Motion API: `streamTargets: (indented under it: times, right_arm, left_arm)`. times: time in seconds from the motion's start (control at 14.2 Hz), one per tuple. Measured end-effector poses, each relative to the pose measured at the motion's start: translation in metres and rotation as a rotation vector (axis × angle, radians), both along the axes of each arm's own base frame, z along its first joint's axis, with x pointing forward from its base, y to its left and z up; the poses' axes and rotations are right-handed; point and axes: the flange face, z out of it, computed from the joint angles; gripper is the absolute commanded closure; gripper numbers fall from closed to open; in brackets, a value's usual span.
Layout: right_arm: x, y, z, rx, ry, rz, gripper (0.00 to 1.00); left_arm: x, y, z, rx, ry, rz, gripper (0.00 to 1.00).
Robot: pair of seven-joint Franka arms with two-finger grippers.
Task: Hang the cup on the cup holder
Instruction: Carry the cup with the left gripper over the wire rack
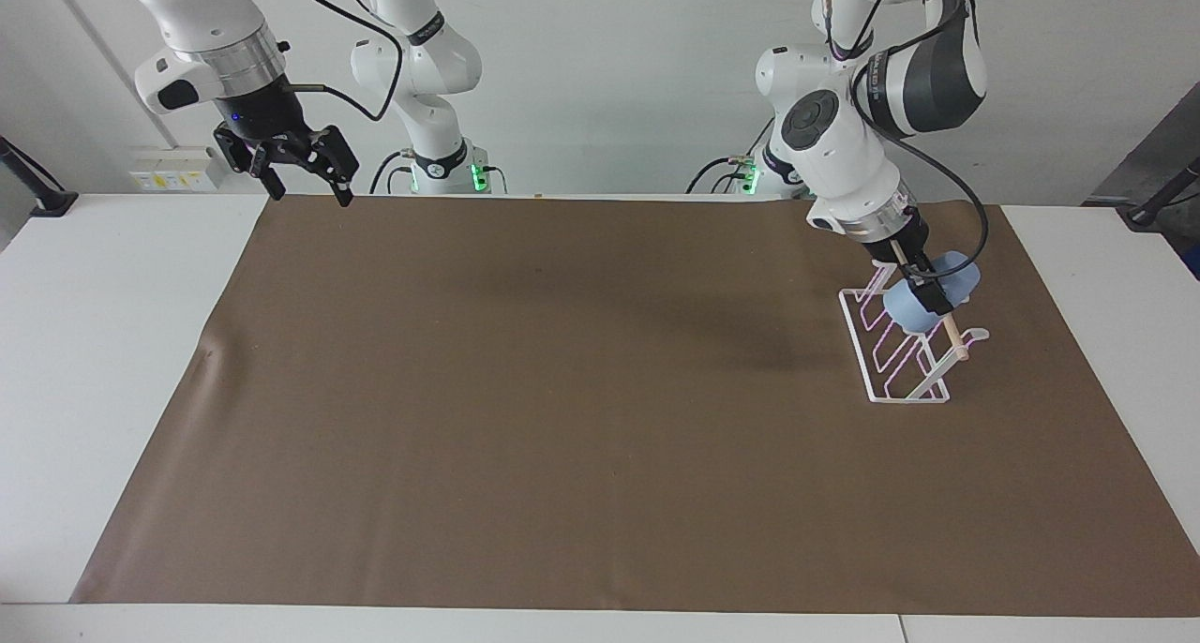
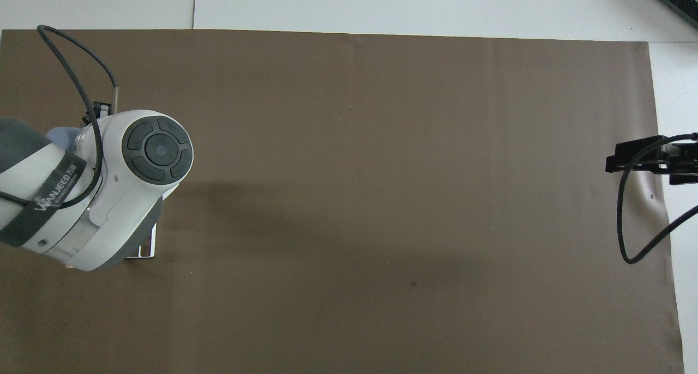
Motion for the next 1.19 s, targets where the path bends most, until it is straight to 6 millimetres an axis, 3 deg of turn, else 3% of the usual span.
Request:
streamTargets:
  times: [0.42, 0.91, 1.19]
  right_arm:
    - [-0.003, 0.004, -0.008, -0.024, 0.026, 0.014, 0.00]
    - [-0.004, 0.015, -0.001, -0.064, 0.010, 0.069, 0.00]
    - [-0.004, 0.015, -0.003, -0.064, 0.013, 0.069, 0.00]
  left_arm:
    - [-0.001, 0.008, -0.027, 0.022, 0.014, -0.048, 1.00]
    - [-0.005, 0.020, -0.049, -0.007, 0.017, -0.080, 1.00]
    - [-0.007, 0.029, -0.048, 0.000, 0.012, -0.076, 1.00]
